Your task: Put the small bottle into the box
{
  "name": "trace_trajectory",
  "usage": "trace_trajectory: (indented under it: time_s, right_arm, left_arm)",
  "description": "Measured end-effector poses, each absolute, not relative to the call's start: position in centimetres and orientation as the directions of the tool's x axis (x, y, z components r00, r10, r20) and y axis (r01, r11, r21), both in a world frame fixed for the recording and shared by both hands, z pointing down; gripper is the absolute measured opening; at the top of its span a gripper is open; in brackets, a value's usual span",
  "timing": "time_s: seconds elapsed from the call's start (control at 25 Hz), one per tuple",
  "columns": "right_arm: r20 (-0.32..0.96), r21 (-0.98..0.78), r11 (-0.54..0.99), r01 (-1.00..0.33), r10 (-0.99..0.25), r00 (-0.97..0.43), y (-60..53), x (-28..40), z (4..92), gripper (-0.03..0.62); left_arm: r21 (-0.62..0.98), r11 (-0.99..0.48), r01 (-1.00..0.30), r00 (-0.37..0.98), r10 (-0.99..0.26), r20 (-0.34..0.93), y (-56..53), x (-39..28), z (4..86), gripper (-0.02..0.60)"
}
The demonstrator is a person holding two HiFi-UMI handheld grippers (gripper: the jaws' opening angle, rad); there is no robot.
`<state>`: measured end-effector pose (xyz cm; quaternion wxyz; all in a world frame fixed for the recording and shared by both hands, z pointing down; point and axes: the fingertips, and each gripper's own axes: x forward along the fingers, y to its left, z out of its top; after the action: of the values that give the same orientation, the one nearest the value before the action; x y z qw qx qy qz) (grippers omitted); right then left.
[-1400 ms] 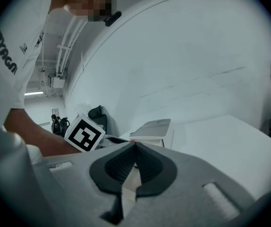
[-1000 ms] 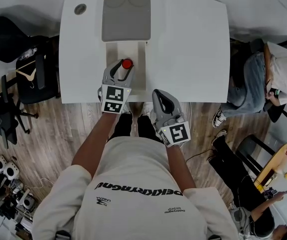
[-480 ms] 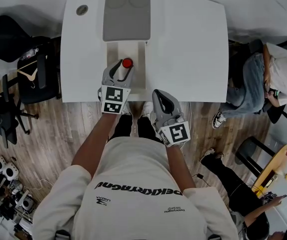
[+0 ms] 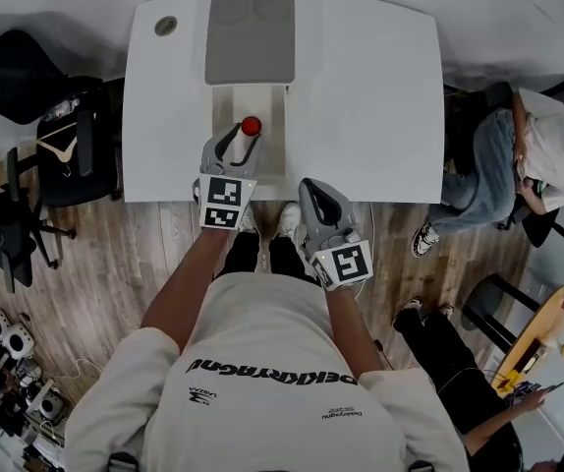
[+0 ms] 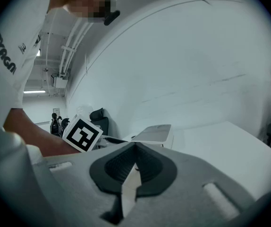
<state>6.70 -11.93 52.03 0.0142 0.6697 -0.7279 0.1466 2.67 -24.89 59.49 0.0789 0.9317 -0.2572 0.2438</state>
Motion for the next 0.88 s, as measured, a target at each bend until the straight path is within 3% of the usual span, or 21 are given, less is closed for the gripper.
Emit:
trace_trajectory:
  time_s: [0.32, 0.88]
  right_arm:
    - [0.195, -0.183, 0.063, -0.981, -0.976, -0.099, -11.6, 6.3, 51.0, -0.002]
    - [0.164, -0.172, 0.069, -0.983, -0.982, -0.098, -10.9, 5.5, 49.2, -0.002]
  left_arm:
    - [0.012, -0.857, -0.515, 0.757, -0.448, 0.475, -24.0, 1.9, 58.2, 0.155]
    - [-0.013, -0.850, -0.527, 0.776, -0.487, 0.402, -22.3, 0.7, 54.3, 0.041]
